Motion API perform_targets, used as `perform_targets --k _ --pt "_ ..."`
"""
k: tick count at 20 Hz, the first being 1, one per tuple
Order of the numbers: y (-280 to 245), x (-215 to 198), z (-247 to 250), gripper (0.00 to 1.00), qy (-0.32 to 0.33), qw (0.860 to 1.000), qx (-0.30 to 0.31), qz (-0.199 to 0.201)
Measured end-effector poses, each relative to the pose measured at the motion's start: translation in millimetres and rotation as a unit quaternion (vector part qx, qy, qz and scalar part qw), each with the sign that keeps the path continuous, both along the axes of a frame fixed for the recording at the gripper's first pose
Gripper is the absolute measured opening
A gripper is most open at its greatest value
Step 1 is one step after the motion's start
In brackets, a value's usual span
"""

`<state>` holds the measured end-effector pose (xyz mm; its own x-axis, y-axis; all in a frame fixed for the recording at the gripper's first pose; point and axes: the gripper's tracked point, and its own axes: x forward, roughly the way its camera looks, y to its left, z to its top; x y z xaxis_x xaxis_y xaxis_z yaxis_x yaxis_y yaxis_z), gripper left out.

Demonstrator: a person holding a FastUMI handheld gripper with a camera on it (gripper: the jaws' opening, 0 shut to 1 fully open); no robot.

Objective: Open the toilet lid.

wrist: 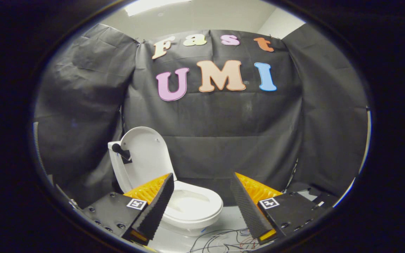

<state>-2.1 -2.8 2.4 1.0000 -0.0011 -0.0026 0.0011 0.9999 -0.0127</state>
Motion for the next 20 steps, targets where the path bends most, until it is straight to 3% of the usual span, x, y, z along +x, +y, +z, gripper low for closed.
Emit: perform_targets --k 20 --pt "1.3 0.3 -0.7 1.0 0.0 1.0 0.0 0.0"
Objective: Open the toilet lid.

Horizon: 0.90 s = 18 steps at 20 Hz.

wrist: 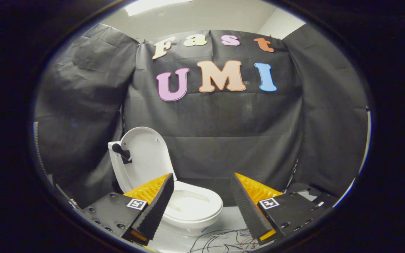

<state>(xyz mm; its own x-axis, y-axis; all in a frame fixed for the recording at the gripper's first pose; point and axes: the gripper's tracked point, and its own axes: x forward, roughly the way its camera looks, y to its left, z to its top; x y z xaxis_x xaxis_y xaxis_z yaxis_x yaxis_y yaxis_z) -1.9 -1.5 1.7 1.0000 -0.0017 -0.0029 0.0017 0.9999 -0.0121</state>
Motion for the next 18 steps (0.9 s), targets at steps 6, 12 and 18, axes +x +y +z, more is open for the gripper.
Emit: perform_targets --k 6,12,18 --pt "-0.4 -0.3 -0.4 1.0 0.0 1.0 0.0 0.0" --pt "0.3 0.5 -0.6 1.0 0.0 1.0 0.0 0.0" --pt "0.1 -3.0 -0.2 1.0 0.001 1.0 0.0 0.0"
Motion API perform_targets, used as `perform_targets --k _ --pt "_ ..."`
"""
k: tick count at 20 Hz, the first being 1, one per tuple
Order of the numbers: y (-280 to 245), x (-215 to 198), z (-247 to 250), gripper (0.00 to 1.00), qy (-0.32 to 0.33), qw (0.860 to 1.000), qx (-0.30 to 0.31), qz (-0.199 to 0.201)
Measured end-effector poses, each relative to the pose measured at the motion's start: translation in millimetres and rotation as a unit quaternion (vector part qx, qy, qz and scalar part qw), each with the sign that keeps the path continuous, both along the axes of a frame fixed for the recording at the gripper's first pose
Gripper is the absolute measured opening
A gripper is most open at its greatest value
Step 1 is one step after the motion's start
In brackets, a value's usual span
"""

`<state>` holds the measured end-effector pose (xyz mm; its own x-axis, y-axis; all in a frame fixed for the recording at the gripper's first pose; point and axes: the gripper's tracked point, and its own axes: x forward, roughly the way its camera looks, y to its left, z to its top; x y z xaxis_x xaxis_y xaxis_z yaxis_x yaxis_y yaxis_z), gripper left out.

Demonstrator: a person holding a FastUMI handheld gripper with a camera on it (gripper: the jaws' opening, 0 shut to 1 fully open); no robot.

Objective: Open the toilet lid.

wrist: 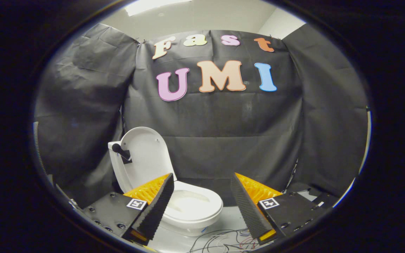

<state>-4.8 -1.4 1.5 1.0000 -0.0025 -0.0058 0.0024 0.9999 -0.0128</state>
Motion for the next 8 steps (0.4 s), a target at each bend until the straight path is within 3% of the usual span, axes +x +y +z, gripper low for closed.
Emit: perform_targets --k 8 --pt "0.7 1.5 0.5 1.0 0.0 1.0 0.0 -0.001"
